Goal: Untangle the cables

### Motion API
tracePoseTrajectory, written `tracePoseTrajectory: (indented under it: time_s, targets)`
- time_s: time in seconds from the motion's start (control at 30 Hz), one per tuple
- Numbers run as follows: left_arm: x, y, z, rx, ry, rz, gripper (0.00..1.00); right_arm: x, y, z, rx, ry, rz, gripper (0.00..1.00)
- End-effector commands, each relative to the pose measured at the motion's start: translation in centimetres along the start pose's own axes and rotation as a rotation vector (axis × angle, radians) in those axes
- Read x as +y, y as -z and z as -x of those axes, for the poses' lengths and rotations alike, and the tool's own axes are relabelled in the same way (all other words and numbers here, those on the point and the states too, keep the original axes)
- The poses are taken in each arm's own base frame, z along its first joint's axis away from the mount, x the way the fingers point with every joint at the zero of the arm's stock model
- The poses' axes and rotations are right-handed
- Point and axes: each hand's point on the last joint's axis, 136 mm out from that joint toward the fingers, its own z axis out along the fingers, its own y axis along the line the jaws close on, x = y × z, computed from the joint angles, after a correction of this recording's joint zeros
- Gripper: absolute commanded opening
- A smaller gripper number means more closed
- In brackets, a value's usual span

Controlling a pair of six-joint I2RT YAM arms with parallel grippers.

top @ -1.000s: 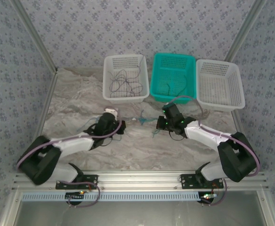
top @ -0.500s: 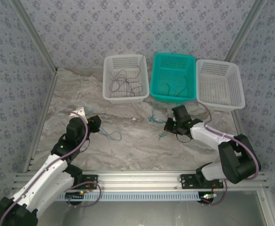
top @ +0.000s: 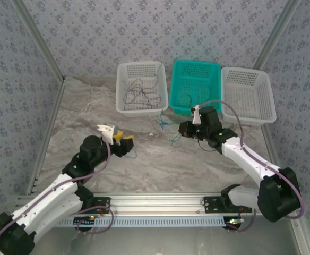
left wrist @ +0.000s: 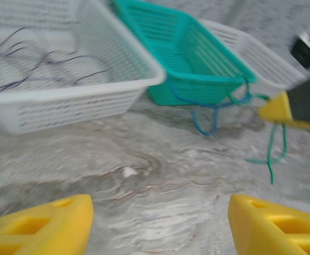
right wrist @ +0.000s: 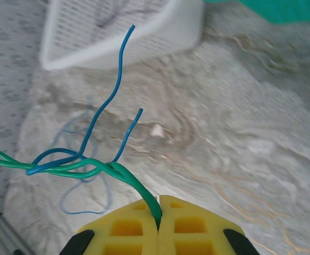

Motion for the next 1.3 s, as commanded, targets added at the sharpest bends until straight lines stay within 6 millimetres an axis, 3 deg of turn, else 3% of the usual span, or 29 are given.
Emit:
tracePoseTrajectory:
  time_s: [0.0, 0.2, 0.53, 0.63, 0.73, 0.77, 0.8, 0.83, 0.97, 1.13, 1.27]
  targets:
    - [-3.2, -0.7, 1.7, -0.103, -0.173, -0.124, 0.69, 3.3, 1.6, 0.7, 0.011, 0.057, 0.110, 0.00]
    - [-7.1, -2.9, 3.0, -0.166, -0.306, -0.215, 0.71, 6.2, 2.8, 1.2, 0.003, 0.057, 0.216, 0.00]
    - [-7.9, -6.5, 5.5, -0.221, -0.320, -0.186, 0.73, 9.0, 3.5, 0.2, 0.014, 0.113, 0.287, 0.00]
    - [-7.9, -7.3, 5.7, -0.219, -0.306, -0.181, 0.62, 9.3, 3.5, 0.1, 0.011, 0.116, 0.292, 0.00]
    - [-8.0, -7.6, 5.3, -0.206, -0.289, -0.185, 0.30, 9.2, 3.6, 0.2, 0.007, 0.117, 0.286, 0.00]
    - [-7.9, -7.6, 5.2, -0.203, -0.284, -0.184, 0.15, 9.1, 3.6, 0.3, 0.004, 0.118, 0.275, 0.00]
    - [-7.7, -7.6, 5.2, -0.199, -0.281, -0.175, 0.04, 8.7, 3.5, 0.3, 0.002, 0.117, 0.260, 0.00]
    - [-7.5, -7.5, 5.1, -0.197, -0.276, -0.164, 0.00, 8.3, 3.5, 0.4, -0.004, 0.116, 0.240, 0.00]
    - [-6.1, -6.3, 5.7, -0.223, -0.238, -0.094, 0.00, 4.4, 3.0, 0.7, -0.032, 0.094, 0.078, 0.00]
    - [-5.3, -3.3, 8.1, -0.315, -0.155, -0.081, 0.00, -3.5, 2.0, -0.5, -0.014, 0.035, -0.216, 0.00]
    - [-3.7, -1.6, 9.3, -0.337, -0.123, -0.020, 0.00, -8.7, 1.6, -1.6, -0.007, -0.104, -0.318, 0.00]
